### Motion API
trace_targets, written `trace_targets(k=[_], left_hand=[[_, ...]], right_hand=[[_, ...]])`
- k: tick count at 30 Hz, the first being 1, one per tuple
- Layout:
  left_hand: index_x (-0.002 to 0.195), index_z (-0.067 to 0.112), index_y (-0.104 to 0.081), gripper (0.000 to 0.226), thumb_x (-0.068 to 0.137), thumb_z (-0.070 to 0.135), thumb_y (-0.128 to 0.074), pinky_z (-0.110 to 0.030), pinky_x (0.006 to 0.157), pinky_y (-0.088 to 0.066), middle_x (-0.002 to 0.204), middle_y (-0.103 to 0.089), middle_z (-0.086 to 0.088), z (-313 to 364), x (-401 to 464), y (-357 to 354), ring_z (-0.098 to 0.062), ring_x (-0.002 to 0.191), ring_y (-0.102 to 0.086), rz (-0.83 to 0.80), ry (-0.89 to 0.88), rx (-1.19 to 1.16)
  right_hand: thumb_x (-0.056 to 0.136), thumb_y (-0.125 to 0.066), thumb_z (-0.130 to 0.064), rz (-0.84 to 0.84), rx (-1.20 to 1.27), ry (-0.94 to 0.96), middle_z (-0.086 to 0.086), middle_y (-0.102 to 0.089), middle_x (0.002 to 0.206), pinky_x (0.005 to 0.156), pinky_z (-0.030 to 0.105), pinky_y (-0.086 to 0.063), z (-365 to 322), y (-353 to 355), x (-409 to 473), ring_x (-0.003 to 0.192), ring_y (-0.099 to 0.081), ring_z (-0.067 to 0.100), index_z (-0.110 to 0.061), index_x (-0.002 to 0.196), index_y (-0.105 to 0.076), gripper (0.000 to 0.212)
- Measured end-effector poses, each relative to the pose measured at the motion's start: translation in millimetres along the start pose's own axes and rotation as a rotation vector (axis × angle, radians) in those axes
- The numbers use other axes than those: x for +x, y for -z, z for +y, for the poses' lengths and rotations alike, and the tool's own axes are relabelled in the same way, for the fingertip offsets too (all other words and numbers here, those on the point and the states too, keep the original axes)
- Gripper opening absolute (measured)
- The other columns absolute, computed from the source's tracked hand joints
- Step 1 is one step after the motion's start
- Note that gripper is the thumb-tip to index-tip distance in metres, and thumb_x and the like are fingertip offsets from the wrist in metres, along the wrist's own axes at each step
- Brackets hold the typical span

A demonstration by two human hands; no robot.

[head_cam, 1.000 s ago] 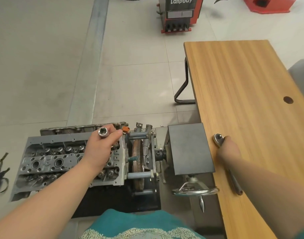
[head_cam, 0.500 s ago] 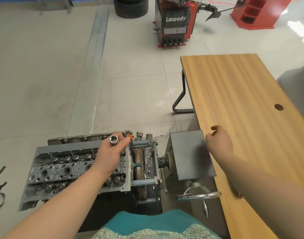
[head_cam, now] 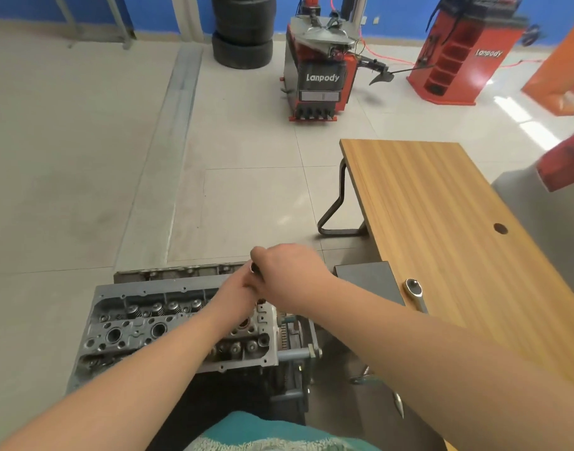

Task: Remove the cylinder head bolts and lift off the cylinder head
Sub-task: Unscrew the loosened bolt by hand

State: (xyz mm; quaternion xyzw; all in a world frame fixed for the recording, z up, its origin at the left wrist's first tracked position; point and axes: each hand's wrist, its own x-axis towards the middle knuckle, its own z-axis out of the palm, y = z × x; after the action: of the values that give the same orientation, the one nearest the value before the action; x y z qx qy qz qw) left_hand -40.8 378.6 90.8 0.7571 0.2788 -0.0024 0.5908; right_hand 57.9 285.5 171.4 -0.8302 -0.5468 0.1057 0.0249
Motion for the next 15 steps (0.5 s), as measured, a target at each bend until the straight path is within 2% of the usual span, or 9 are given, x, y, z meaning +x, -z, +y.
trace_targets(k=[2,3,5,7,9,10,12,14,15], left_hand=[[0.125,0.046,-0.062,0.033,0.108,0.018,-0.056,-0.015,0.090,-0.046,0.118,-0.073,0.022,-12,-3,16,0.009,0.112,-0.064,-0.102,-0.040,-0.026],[0.129,0.050,-0.060,0.029,0.110,0.029,-0.057,-0.015,0.094,-0.045,0.123,-0.071,0.029,-15,-4,22,0.013,0.116,-0.061,-0.133,-0.068,-0.003],[0.132,0.052,-0.059,0.028,0.111,0.036,-0.054,-0.018,0.099,-0.047,0.127,-0.070,0.030,-18,-2,30,0.012,0.120,-0.061,-0.133,-0.139,0.121],[0.122,0.053,-0.062,0.026,0.109,0.031,-0.058,-0.020,0.099,-0.049,0.119,-0.071,0.032,-14,2,32,0.012,0.114,-0.064,-0.129,-0.176,0.193],[0.107,0.051,-0.062,0.024,0.107,0.027,-0.062,-0.020,0.091,-0.051,0.101,-0.072,0.035,-11,7,32,0.013,0.102,-0.066,-0.133,-0.196,0.213],[0.101,0.049,-0.064,0.023,0.106,0.026,-0.064,-0.020,0.086,-0.051,0.094,-0.073,0.033,-10,9,32,0.011,0.096,-0.067,-0.125,-0.202,0.208],[0.088,0.046,-0.068,0.027,0.101,0.023,-0.069,-0.022,0.077,-0.053,0.085,-0.075,0.022,-12,12,34,0.000,0.086,-0.070,-0.087,-0.223,0.189],[0.075,0.047,-0.068,0.037,0.096,0.016,-0.069,-0.027,0.068,-0.052,0.077,-0.074,0.010,-13,13,34,-0.010,0.075,-0.067,-0.036,-0.248,0.203],[0.072,0.048,-0.069,0.042,0.093,0.012,-0.068,-0.028,0.065,-0.051,0.075,-0.073,0.008,-14,13,34,-0.009,0.070,-0.065,-0.023,-0.255,0.199]], right_hand=[[0.104,-0.052,-0.031,-0.037,-0.025,-0.007,-0.001,-0.044,0.071,0.049,0.034,-0.026,2,6,2,0.067,-0.049,0.026,-0.016,0.093,-0.043,0.020],[0.103,-0.054,-0.025,-0.042,-0.040,-0.007,-0.002,-0.045,0.072,0.048,0.034,-0.026,5,7,2,0.068,-0.048,0.025,-0.017,0.093,-0.043,0.017],[0.101,-0.056,-0.015,-0.059,-0.079,0.015,-0.004,-0.046,0.076,0.049,0.032,-0.025,6,8,1,0.076,-0.047,0.023,-0.020,0.094,-0.042,0.016],[0.098,-0.056,-0.008,-0.091,-0.091,0.053,-0.006,-0.046,0.080,0.054,0.032,-0.027,4,8,1,0.083,-0.044,0.021,-0.021,0.096,-0.042,0.019],[0.096,-0.056,-0.007,-0.121,-0.076,0.069,-0.004,-0.053,0.089,0.063,0.032,-0.034,5,8,1,0.091,-0.047,0.021,-0.019,0.102,-0.050,0.015],[0.097,-0.056,-0.012,-0.123,-0.057,0.058,-0.002,-0.058,0.095,0.067,0.034,-0.040,6,9,0,0.096,-0.051,0.023,-0.018,0.108,-0.055,0.012],[0.100,-0.054,-0.031,-0.104,0.012,-0.008,0.003,-0.066,0.101,0.075,0.039,-0.052,3,14,-2,0.098,-0.060,0.027,-0.018,0.116,-0.063,0.022],[0.096,-0.052,-0.053,-0.068,0.057,-0.116,0.006,-0.066,0.094,0.070,0.040,-0.056,-4,16,-3,0.087,-0.064,0.028,-0.017,0.111,-0.062,0.040],[0.096,-0.051,-0.057,-0.059,0.034,-0.163,0.005,-0.062,0.089,0.064,0.039,-0.054,-7,16,-3,0.080,-0.063,0.028,-0.016,0.107,-0.060,0.043]])
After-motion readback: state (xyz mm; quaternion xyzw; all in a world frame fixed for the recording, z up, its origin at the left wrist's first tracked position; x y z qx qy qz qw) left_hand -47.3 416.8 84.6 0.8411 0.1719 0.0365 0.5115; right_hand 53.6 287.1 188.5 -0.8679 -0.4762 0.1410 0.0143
